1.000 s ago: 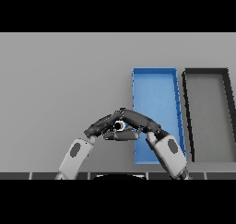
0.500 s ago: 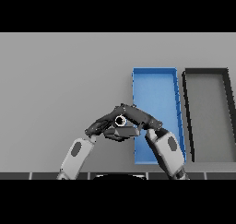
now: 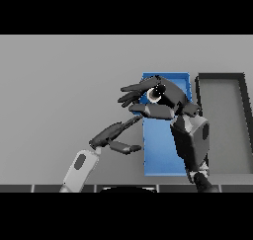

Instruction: Pick up the blue pipe and place it into the blue bin.

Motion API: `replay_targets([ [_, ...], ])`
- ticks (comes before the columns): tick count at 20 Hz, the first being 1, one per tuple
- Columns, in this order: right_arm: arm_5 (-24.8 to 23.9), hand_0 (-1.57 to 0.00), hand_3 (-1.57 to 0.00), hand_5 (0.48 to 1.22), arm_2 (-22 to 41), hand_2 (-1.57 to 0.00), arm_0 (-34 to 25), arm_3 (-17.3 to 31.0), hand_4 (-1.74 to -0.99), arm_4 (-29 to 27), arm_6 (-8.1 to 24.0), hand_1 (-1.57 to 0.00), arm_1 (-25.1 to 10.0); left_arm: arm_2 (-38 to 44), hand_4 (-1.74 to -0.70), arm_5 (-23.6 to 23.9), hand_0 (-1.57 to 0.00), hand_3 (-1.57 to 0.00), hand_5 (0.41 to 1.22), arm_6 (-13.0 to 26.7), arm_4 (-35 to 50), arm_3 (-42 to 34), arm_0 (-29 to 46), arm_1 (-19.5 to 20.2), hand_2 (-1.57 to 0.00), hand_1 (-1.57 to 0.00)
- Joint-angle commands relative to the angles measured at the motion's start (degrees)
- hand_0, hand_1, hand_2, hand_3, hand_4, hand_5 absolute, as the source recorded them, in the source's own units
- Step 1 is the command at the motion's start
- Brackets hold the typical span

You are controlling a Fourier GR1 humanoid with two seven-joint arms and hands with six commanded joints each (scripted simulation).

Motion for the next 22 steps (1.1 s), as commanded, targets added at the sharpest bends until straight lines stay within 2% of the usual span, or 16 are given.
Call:
replay_targets([
  [1,-0.7,-1.57,-1.57,1.221,-1.81,-1.57,-0.97,1.01,-1.497,0.03,-0.21,-1.57,-1.15,-0.19,-0.95,0.01,0.0,0.0,0.471,-0.74,-0.15,-0.6,0.55,0.32,0.0,0.0],
  [3,-1.66,-1.57,-1.57,1.221,-5.36,-1.57,-3.76,4.43,-1.498,2.28,-1.66,-1.57,-3.65,-0.62,-0.95,0.45,0.0,0.0,0.466,-0.5,-0.95,-0.6,0.81,0.18,0.0,0.0],
  [6,-1.3,-1.57,-1.57,1.221,-8.82,-1.57,-3.63,8.37,-1.498,6.27,-3.19,-1.57,-6.1,-0.04,-0.95,0.89,0.0,0.0,0.47,0.73,-0.59,-1.91,0.97,0.49,0.0,0.0],
  [8,-1.34,-1.57,-1.57,1.221,-11.28,-1.57,-2.83,11.67,-1.499,8.22,-2.31,-1.57,-7.58,0.11,-0.95,0.82,0.0,0.0,0.474,0.73,-0.49,-1.96,1.04,0.69,0.0,0.0],
  [13,-0.54,-1.57,-1.57,1.221,-13.18,-1.57,3.83,13.77,-1.499,14.72,0.31,-1.57,-7.97,0.62,-0.94,0.78,0.0,0.0,0.465,1.09,-0.22,-1.65,0.43,0.8,0.0,0.0],
  [16,-0.17,-1.57,-1.57,1.221,-14.04,-1.57,7.92,13.62,-1.5,17.64,2.7,-1.57,-7.77,0.57,-0.94,1.02,0.0,0.0,0.46,-0.72,-0.88,-0.66,0.68,1.0,0.0,0.0],
  [18,0.1,-1.57,-1.57,1.221,-14.28,-1.57,10.84,14.89,-1.5,20.36,2.68,-1.57,-7.05,0.64,-0.93,1.08,0.0,0.0,0.46,-0.7,-0.84,-1.41,0.41,1.18,0.0,0.0],
  [22,-3.18,-1.57,-1.57,1.221,-12.38,-1.57,17.64,17.14,-1.5,23.6,2.7,-1.57,-7.46,0.39,-0.93,1.65,0.0,0.0,0.465,-2.08,-1.8,-0.75,0.41,1.17,0.0,0.0],
])
